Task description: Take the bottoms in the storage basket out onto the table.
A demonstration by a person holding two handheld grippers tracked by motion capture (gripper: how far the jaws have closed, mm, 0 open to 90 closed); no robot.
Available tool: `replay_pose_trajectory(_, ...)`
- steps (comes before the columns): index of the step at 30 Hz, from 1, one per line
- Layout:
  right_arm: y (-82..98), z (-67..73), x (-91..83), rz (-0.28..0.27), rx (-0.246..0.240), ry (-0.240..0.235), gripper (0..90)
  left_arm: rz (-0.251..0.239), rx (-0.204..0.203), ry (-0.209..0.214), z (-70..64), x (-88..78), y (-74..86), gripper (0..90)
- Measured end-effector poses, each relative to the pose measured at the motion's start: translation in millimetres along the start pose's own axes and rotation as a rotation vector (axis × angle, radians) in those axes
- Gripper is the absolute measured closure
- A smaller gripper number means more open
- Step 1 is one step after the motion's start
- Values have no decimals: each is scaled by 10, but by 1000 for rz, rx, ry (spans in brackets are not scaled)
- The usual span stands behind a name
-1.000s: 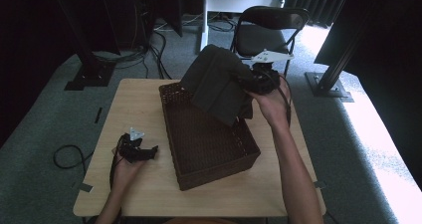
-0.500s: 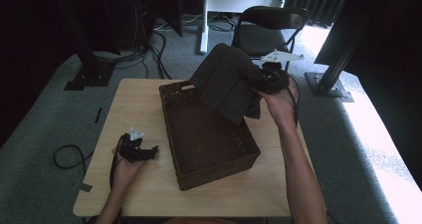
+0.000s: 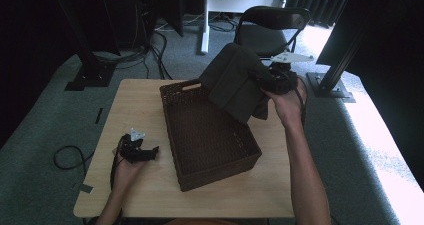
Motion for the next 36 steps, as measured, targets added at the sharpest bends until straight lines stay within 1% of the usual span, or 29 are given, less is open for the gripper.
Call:
replay_pose_trajectory(6,7,-38,-4,-2,9,9,626,0,1,0,1,0,0,131)
replay_pose_trajectory(16,64,-102,3,11,7,35,626,-1,-2,2,-2,1,0,131)
replay_pose_trajectory(21,97,-150,10,22,8,51,626,-1,-2,1,-2,1,0,131)
replay_pose_trajectory(36,194,-309,17,34,27,76,626,-1,-2,1,-2,1,0,131)
Point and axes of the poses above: each handheld gripper's, and its own axes: x roughly forward along the jaws, y roughly out of its underside, z roughly to its left, the point moved 2 cm from there along x, roughly forward along the jaws, and after that the axes turned 14 degrees about y, right-handed, at the moved point
